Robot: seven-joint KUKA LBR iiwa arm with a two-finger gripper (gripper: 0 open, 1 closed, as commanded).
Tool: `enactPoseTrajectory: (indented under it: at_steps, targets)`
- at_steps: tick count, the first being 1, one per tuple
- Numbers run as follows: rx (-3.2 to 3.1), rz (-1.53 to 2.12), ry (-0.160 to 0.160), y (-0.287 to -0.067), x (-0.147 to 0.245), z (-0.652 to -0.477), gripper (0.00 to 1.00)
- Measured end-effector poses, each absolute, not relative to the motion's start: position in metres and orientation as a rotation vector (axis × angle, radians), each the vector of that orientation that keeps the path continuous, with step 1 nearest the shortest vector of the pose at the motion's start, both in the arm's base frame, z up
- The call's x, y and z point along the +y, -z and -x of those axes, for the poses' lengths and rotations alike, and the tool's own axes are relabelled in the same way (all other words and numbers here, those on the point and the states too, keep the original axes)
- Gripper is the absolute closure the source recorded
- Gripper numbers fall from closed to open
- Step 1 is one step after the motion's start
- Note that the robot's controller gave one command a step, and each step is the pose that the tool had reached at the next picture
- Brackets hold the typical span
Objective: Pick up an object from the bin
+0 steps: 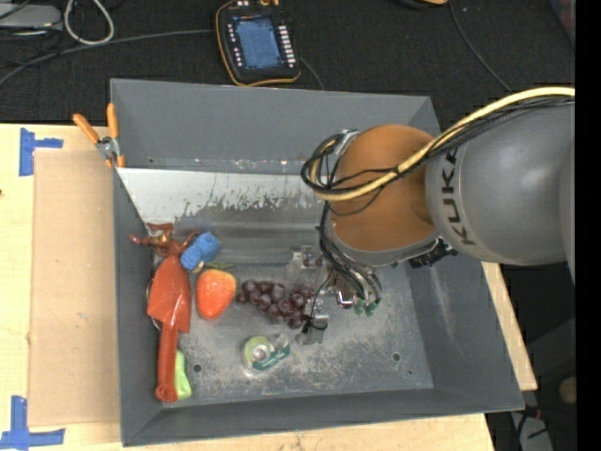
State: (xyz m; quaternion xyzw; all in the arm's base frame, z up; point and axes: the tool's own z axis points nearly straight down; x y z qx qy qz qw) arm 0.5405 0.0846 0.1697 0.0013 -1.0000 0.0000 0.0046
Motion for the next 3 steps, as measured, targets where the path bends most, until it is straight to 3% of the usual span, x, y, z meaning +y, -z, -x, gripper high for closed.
enactPoseTrajectory:
  at_steps: [1,2,3]
  targets:
    - [-3.139,0.003,0.0,-0.173,0.084,-0.542,0.0]
    - [-3.135,-0.034,0.002,-0.069,0.072,-0.563,0.0]
    - [-3.151,0.006,0.005,-0.071,0.078,-0.573,0.0]
